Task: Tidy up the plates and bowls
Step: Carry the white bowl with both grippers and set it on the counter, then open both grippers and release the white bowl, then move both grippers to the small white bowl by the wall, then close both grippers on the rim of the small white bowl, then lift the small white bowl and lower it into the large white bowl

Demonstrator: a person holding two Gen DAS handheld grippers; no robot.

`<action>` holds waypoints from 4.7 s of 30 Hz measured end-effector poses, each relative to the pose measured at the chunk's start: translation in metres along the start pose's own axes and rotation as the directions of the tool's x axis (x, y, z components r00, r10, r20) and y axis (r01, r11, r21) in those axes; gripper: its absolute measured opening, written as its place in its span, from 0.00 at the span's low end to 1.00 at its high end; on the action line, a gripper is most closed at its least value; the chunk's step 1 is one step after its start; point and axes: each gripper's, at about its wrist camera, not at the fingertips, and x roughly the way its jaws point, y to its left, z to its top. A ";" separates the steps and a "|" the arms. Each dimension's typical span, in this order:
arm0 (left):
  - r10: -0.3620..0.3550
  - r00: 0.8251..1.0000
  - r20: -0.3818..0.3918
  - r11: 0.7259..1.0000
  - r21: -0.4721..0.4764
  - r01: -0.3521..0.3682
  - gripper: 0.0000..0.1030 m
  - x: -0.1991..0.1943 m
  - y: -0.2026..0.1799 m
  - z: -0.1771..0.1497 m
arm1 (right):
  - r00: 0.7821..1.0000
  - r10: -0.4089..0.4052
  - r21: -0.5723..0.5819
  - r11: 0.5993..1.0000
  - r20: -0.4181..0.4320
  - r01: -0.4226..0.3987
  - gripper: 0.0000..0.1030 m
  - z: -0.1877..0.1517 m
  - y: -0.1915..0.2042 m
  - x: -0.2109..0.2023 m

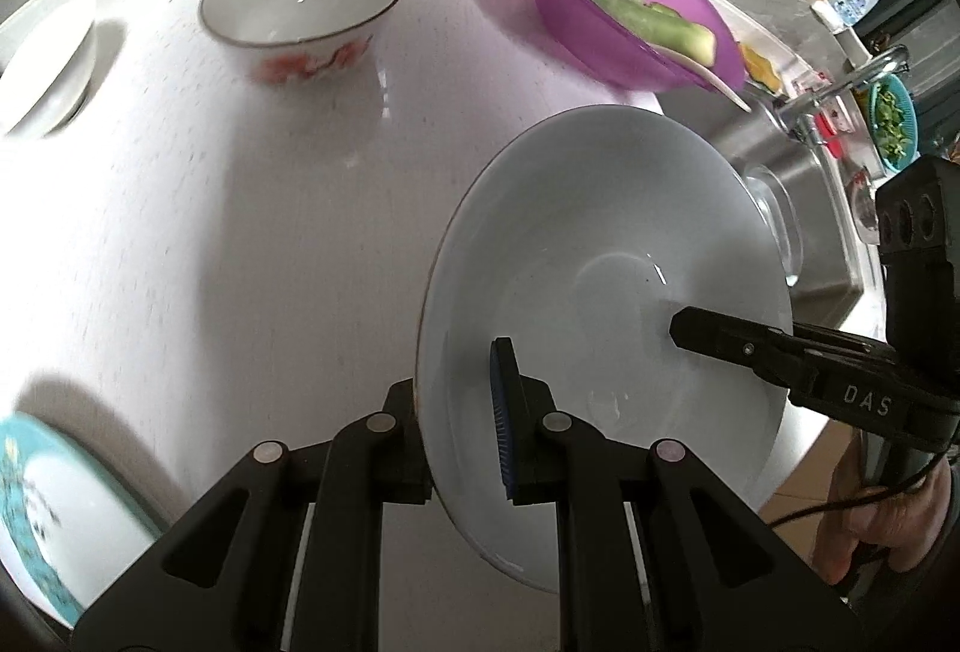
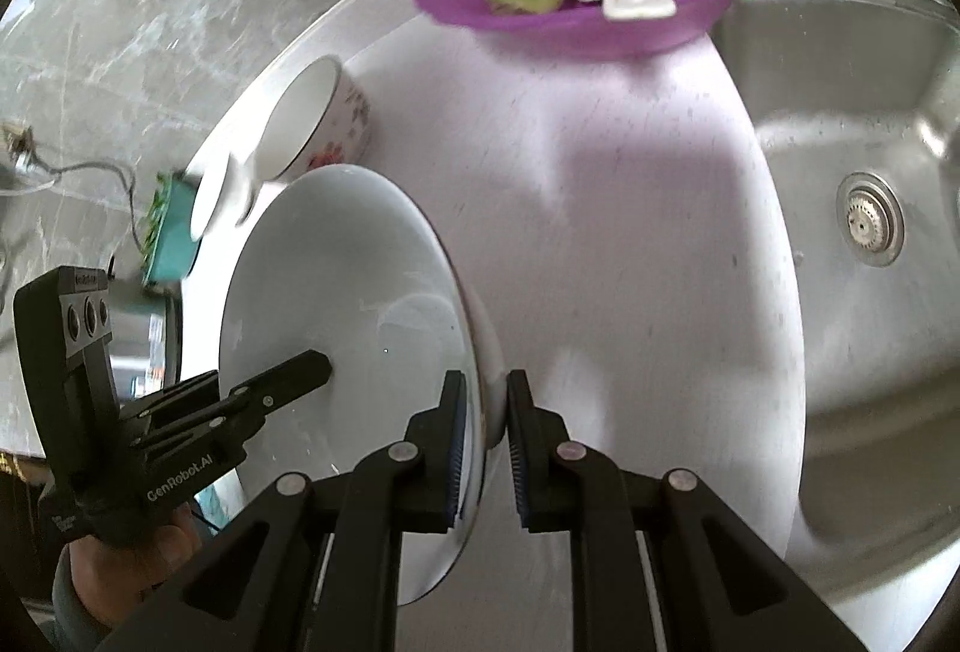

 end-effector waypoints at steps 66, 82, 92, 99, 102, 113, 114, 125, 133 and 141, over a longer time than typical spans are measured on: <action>0.011 0.941 0.338 0.984 -0.170 0.050 1.00 -0.176 0.261 0.001 | 0.960 0.258 -0.065 0.966 0.106 -0.252 1.00 0.021 0.151 0.016; 0.126 0.980 0.153 0.989 -0.090 -0.114 0.99 -0.061 0.386 0.162 | 0.994 -0.105 -0.198 0.974 0.041 0.111 0.90 0.166 0.298 0.171; 0.145 0.982 0.122 0.989 -0.058 -0.139 0.75 -0.021 0.399 0.178 | 0.977 -0.207 -0.174 0.965 -0.055 0.195 0.82 0.183 0.296 0.243; 0.107 0.988 0.112 0.993 -0.054 -0.102 0.37 -0.005 0.408 0.181 | 0.972 -0.211 -0.160 0.968 -0.100 0.193 0.68 0.187 0.294 0.271; 0.101 0.988 0.116 0.995 -0.022 -0.099 0.19 -0.003 0.401 0.182 | 0.974 -0.204 -0.185 0.965 -0.097 0.184 0.52 0.189 0.299 0.274; 0.101 0.988 0.117 0.995 -0.007 -0.101 0.10 0.005 0.395 0.186 | 0.978 -0.189 -0.237 0.958 -0.093 0.163 0.14 0.186 0.308 0.272; 0.100 0.988 0.119 0.995 -0.006 -0.100 0.09 -0.001 0.392 0.181 | 0.978 -0.186 -0.235 0.959 -0.092 0.161 0.14 0.186 0.306 0.269; 0.085 0.989 0.123 0.996 -0.022 -0.083 0.09 -0.019 0.393 0.169 | 0.982 -0.171 -0.236 0.960 -0.076 0.149 0.13 0.179 0.300 0.257; 0.070 0.986 0.149 0.998 -0.006 -0.070 0.09 -0.042 0.378 0.163 | 0.987 -0.154 -0.242 0.960 -0.047 0.138 0.13 0.177 0.304 0.234; 0.049 0.983 0.176 0.998 0.041 -0.057 0.09 -0.069 0.340 0.144 | 0.991 -0.135 -0.236 0.963 -0.006 0.130 0.13 0.157 0.303 0.192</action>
